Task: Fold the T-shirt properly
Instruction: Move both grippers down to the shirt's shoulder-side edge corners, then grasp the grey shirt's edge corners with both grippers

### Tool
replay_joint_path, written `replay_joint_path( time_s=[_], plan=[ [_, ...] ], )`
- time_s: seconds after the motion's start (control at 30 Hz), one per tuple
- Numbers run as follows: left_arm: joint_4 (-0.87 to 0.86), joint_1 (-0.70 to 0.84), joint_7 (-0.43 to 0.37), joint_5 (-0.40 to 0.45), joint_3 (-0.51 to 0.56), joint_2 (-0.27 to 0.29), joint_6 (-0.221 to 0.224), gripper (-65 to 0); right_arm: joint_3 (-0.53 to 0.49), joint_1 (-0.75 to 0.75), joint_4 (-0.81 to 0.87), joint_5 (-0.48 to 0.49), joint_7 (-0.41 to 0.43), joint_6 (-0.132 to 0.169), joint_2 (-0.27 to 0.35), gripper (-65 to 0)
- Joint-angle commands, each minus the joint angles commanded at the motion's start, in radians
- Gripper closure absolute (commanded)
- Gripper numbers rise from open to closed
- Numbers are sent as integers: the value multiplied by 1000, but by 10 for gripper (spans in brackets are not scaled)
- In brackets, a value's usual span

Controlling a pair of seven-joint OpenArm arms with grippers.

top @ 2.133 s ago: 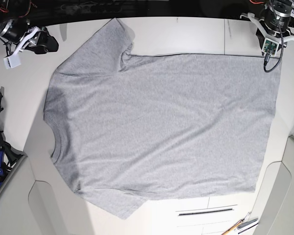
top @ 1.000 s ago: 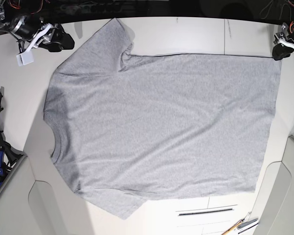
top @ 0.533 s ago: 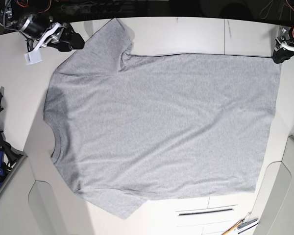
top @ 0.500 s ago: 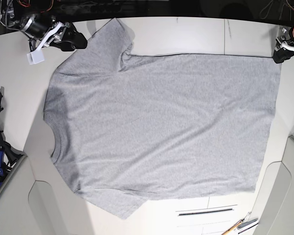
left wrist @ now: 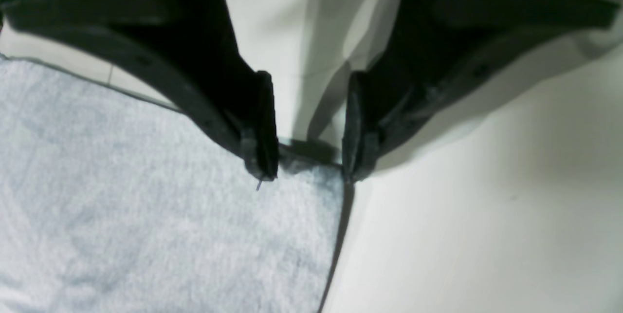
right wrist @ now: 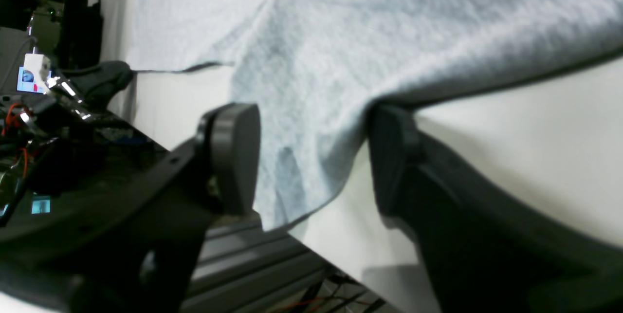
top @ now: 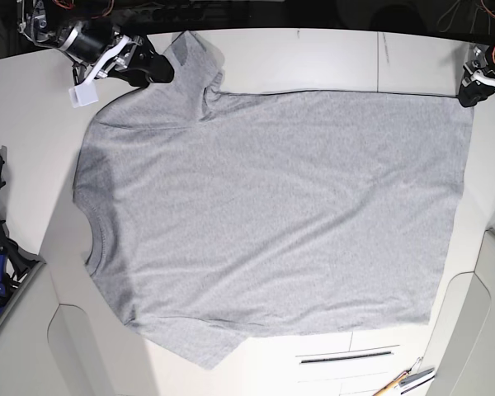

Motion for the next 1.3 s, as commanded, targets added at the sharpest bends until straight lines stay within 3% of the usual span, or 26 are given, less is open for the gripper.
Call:
replay_joint_path(
  time_s=[0.53, 0.6, 0.8, 0.87, 1.07, 1.23, 1.3],
  plan=[
    [0, -48, 34, 7, 1, 0, 0, -249, -2, 17, 0, -3, 11, 0, -24, -355],
    [0, -47, 34, 7, 1, 0, 0, -201, -2, 16, 0, -4, 11, 0, -24, -304],
    [0, -47, 34, 6, 1, 0, 0, -17, -2, 17, 0, -6, 30, 1, -24, -9],
    [0, -48, 33, 6, 1, 0, -2, 0, -1, 17, 0, -24, 29, 12, -27, 0],
    [0, -47, 52, -5, 0, -1, -109, 0, 9, 15, 8, -32, 8, 19, -44, 0],
    [1, -46, 125, -39, -2, -4, -208, 0, 73, -7, 42, 45, -48, 28, -48, 0],
    [1, -44, 168, -72, -2, -7, -211, 0, 95, -19, 54, 68, -65, 30, -45, 0]
  ],
)
